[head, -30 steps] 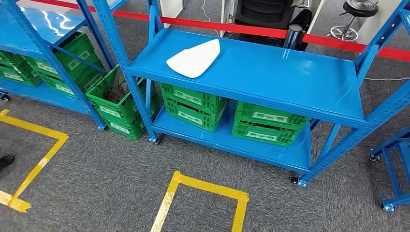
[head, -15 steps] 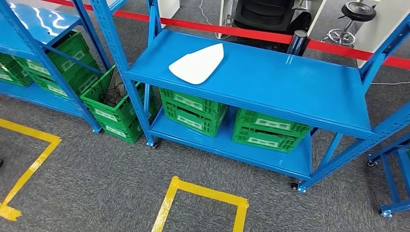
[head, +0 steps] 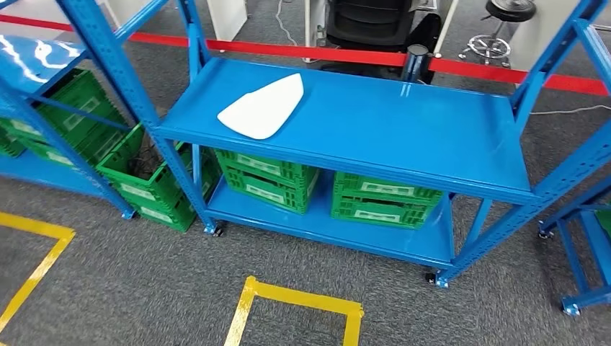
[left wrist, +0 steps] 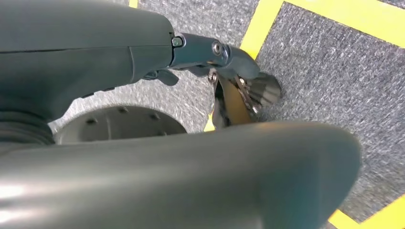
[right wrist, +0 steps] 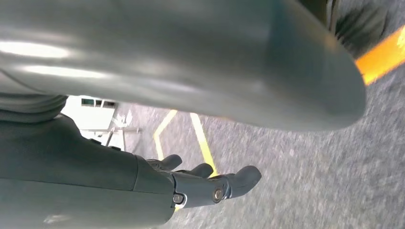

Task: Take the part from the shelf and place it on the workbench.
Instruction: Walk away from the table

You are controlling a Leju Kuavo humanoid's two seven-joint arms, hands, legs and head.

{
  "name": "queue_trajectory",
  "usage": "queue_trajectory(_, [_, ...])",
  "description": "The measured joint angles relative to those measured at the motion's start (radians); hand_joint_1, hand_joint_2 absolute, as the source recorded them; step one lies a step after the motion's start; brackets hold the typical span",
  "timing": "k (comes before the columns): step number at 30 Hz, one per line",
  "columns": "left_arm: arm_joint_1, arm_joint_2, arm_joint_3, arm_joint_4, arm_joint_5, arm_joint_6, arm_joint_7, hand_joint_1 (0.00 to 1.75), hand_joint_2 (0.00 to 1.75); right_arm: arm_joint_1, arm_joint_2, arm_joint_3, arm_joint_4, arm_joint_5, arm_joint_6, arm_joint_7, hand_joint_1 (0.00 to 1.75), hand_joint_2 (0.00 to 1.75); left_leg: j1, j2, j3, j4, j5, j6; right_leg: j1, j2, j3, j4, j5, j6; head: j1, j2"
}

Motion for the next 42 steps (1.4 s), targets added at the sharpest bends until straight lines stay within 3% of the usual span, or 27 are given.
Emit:
queue_trajectory(1, [0.001, 0.0, -0.001, 0.0, 0.0, 0.002, 0.003, 0.0, 0.0, 0.0, 0.0, 0.0, 0.0, -0.003, 0.0, -0.001, 0.0, 0.0, 0.0, -0.001, -0.036, 0.043, 0.001, -0.001, 0.0, 0.007, 0.005, 0.0, -0.005, -0.001, -0.004, 0.0])
queue_trajectory(2, [0.003, 0.001, -0.002, 0.0, -0.001, 0.004, 0.005, 0.0, 0.0, 0.0, 0.0, 0.0, 0.0, -0.005, 0.0, -0.002, 0.0, 0.0, 0.0, -0.003, -0.055, 0.049, 0.022, 0.0, 0.0, 0.015, 0.012, 0.001, -0.011, 0.0, -0.007, 0.0])
queue_trajectory(4, [0.004, 0.004, -0.005, 0.001, -0.001, 0.006, 0.007, 0.0, 0.0, 0.002, 0.0, 0.0, 0.0, -0.008, -0.001, -0.002, 0.0, 0.0, 0.0, -0.009, -0.037, -0.047, 0.112, 0.005, 0.0, 0.029, 0.031, 0.002, -0.024, 0.005, -0.016, 0.0])
queue_trajectory(6, [0.004, 0.007, -0.006, 0.001, -0.001, 0.006, 0.007, 0.0, 0.0, 0.003, 0.001, 0.0, 0.0, -0.01, -0.002, -0.002, 0.0, 0.0, 0.0, -0.027, 0.005, -0.16, 0.171, 0.011, 0.002, 0.041, 0.039, 0.006, -0.042, 0.015, -0.023, 0.0])
queue_trajectory(8, [0.002, 0.008, -0.008, 0.001, -0.001, 0.006, 0.006, 0.0, 0.0, 0.003, 0.001, 0.0, 0.0, -0.011, -0.002, -0.002, 0.0, 0.0, -0.003, -0.038, 0.031, -0.197, 0.172, 0.017, 0.002, 0.048, 0.037, 0.005, -0.052, 0.028, -0.024, 0.0])
queue_trajectory(11, [-0.001, 0.006, -0.012, -0.001, -0.003, 0.006, 0.005, 0.0, 0.0, 0.002, -0.001, 0.0, 0.0, -0.014, -0.004, -0.001, 0.0, 0.0, -0.001, -0.027, 0.047, -0.211, 0.171, 0.031, -0.002, 0.043, 0.039, 0.014, -0.064, 0.045, -0.022, 0.0])
queue_trajectory(13, [-0.001, 0.006, -0.014, -0.001, -0.005, 0.007, 0.003, 0.0, 0.0, 0.0, -0.002, 0.0, 0.0, -0.016, -0.005, -0.001, 0.0, 0.0, 0.003, -0.018, 0.055, -0.22, 0.17, 0.041, -0.004, 0.018, -0.002, 0.097, -0.105, 0.056, -0.01, 0.0])
queue_trajectory(15, [0.001, 0.006, -0.015, -0.001, -0.006, 0.007, 0.001, 0.0, 0.0, 0.0, -0.001, 0.0, 0.0, -0.017, -0.005, -0.001, 0.0, 0.0, 0.001, -0.009, 0.059, -0.221, 0.163, 0.047, -0.007, 0.002, -0.087, 0.235, -0.155, 0.064, 0.004, 0.0])
queue_trajectory(16, [0.001, 0.006, -0.015, -0.002, -0.006, 0.007, 0.0, 0.0, 0.0, 0.001, -0.001, 0.0, 0.0, -0.018, -0.005, -0.001, 0.0, 0.0, 0.001, -0.005, 0.063, -0.221, 0.159, 0.048, -0.009, 0.0, -0.122, 0.284, -0.161, 0.066, 0.007, 0.0])
queue_trajectory(17, [0.002, 0.005, -0.016, -0.002, -0.006, 0.008, 0.0, 0.0, 0.0, 0.002, -0.001, 0.0, 0.0, -0.018, -0.005, -0.001, 0.0, 0.0, 0.0, -0.001, 0.068, -0.221, 0.155, 0.048, -0.01, 0.0, -0.141, 0.298, -0.147, 0.067, 0.009, 0.0])
queue_trajectory(18, [0.003, 0.005, -0.016, -0.002, -0.006, 0.01, -0.001, 0.0, 0.0, 0.003, -0.001, 0.0, 0.0, -0.019, -0.006, -0.001, 0.0, 0.0, 0.0, 0.001, 0.075, -0.221, 0.15, 0.048, -0.01, -0.001, -0.14, 0.27, -0.112, 0.066, 0.012, 0.0])
queue_trajectory(20, [0.002, 0.004, -0.017, -0.002, -0.006, 0.014, 0.0, 0.0, 0.0, 0.005, -0.002, 0.0, 0.0, -0.021, -0.007, -0.001, 0.0, 0.0, 0.0, 0.004, 0.086, -0.221, 0.139, 0.043, -0.009, -0.007, -0.095, 0.137, -0.022, 0.058, 0.019, 0.0])
queue_trajectory(21, [0.002, 0.004, -0.017, -0.002, -0.006, 0.016, 0.0, 0.0, 0.0, 0.005, -0.003, 0.0, 0.0, -0.023, -0.007, 0.0, 0.0, 0.0, -0.002, 0.004, 0.089, -0.221, 0.133, 0.039, -0.006, -0.011, -0.07, 0.076, 0.006, 0.052, 0.022, 0.0])
queue_trajectory(22, [0.001, 0.003, -0.017, -0.002, -0.006, 0.017, -0.001, 0.0, 0.0, 0.004, -0.003, 0.0, 0.0, -0.025, -0.006, 0.003, 0.0, 0.0, -0.003, 0.006, 0.089, -0.222, 0.128, 0.034, -0.003, -0.014, -0.051, 0.038, 0.018, 0.046, 0.023, 0.0])
queue_trajectory(24, [0.0, 0.002, -0.018, -0.002, -0.009, 0.017, -0.004, 0.0, 0.0, 0.001, -0.003, 0.0, 0.0, -0.033, 0.008, 0.016, 0.0, 0.0, -0.006, 0.008, 0.09, -0.219, 0.119, 0.036, 0.001, -0.014, -0.034, 0.017, 0.018, 0.044, 0.021, 0.0])
queue_trajectory(26, [0.001, 0.001, -0.021, -0.002, -0.014, 0.014, -0.006, 0.0, 0.87, 0.002, -0.002, 0.0, 0.0, -0.041, 0.044, 0.044, 0.0, 0.0, -0.006, 0.009, 0.094, -0.22, 0.117, 0.042, 0.001, -0.011, -0.029, 0.015, 0.021, 0.048, 0.015, 0.0])
queue_trajectory(28, [0.0, -0.001, -0.023, -0.003, -0.02, 0.008, -0.001, 0.0, 1.75, 0.002, -0.003, 0.0, 0.0, -0.046, 0.09, 0.081, 0.0, 0.0, -0.004, 0.009, 0.098, -0.226, 0.119, 0.04, 0.002, -0.011, -0.029, 0.015, 0.019, 0.045, 0.009, 0.0])
queue_trajectory(34, [0.0, -0.001, -0.029, -0.003, -0.023, -0.005, 0.021, 0.0, 1.75, 0.002, 0.006, 0.0, 0.0, -0.05, 0.15, 0.137, 0.0, 0.0, -0.004, 0.009, 0.105, -0.237, 0.121, 0.029, 0.002, -0.01, -0.026, 0.015, 0.015, 0.037, -0.002, 0.0])
queue_trajectory(38, [0.0, -0.001, -0.031, -0.003, -0.014, -0.01, 0.036, 0.0, 1.75, 0.002, 0.008, 0.0, 0.0, -0.064, 0.143, 0.129, 0.0, 1.75, -0.004, 0.01, 0.106, -0.239, 0.122, 0.024, 0.002, -0.01, -0.025, 0.016, 0.015, 0.036, -0.003, 0.0])
queue_trajectory(39, [0.0, -0.001, -0.032, -0.003, -0.011, -0.01, 0.042, 0.0, 1.75, 0.003, 0.008, 0.0, 0.0, -0.071, 0.14, 0.121, 0.0, 1.75, -0.005, 0.01, 0.106, -0.239, 0.122, 0.024, 0.002, -0.01, -0.025, 0.016, 0.015, 0.036, -0.003, 0.0])
queue_trajectory(42, [0.002, -0.001, -0.03, -0.003, -0.02, 0.006, 0.051, 0.0, 0.44, 0.005, 0.01, 0.001, 0.0, -0.055, 0.104, 0.066, 0.0, 1.75, -0.007, 0.01, 0.107, -0.239, 0.122, 0.023, 0.001, -0.01, -0.024, 0.015, 0.016, 0.036, -0.002, 0.0])
